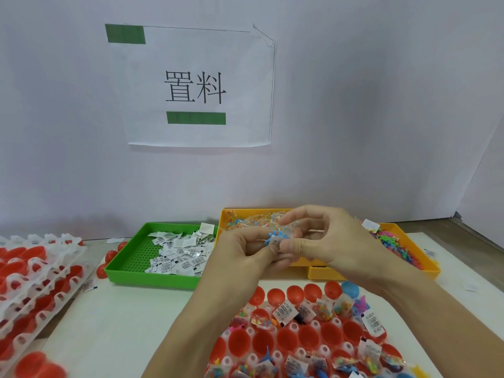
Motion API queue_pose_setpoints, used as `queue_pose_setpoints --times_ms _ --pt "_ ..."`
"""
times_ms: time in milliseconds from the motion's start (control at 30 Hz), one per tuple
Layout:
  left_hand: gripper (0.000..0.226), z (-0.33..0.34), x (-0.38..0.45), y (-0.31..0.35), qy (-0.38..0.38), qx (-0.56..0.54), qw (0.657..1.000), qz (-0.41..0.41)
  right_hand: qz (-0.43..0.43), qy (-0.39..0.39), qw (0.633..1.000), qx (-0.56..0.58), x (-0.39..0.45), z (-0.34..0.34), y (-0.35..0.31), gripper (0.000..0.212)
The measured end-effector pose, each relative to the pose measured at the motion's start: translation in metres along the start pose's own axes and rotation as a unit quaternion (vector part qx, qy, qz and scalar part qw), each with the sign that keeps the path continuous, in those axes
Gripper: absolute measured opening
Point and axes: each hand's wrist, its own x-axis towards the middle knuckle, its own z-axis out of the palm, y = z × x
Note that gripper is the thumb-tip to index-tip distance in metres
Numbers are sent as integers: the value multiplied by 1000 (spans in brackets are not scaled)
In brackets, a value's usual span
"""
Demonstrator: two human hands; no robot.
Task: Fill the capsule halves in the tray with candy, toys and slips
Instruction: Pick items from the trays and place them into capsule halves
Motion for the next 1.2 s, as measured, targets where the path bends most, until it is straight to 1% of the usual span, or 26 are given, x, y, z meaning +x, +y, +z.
queue_pose_setpoints --times_ms 100,200,400,667,800,900,1033,1133,1200 --pt "19 -2 0 1 7 -6 1000 -9 -21 36 999 -12 -5 1 4 11" --pt "19 1 -1 2 8 -6 1000 -4 -38 57 997 -20 -7 4 4 6" --pt "14 5 -1 1 15 -6 999 37 -45 75 996 -32 -6 6 2 6" --pt "2 4 0 -2 33 -22 998 45 -51 75 996 -16 -6 7 3 4" --pt "8 2 0 -2 40 -23 998 48 -47 59 997 -6 -5 8 2 5" --pt "5 1 0 -3 38 -17 998 48 -42 59 997 -14 -4 8 2 5" --pt "14 1 1 -3 42 -6 999 31 -36 62 997 -23 -4 8 -1 6" --pt "11 1 1 -2 40 -1 999 17 -25 52 998 -33 -6 8 -4 8" --pt "8 2 0 -2 38 7 999 15 -24 62 997 -41 -8 9 -5 9"
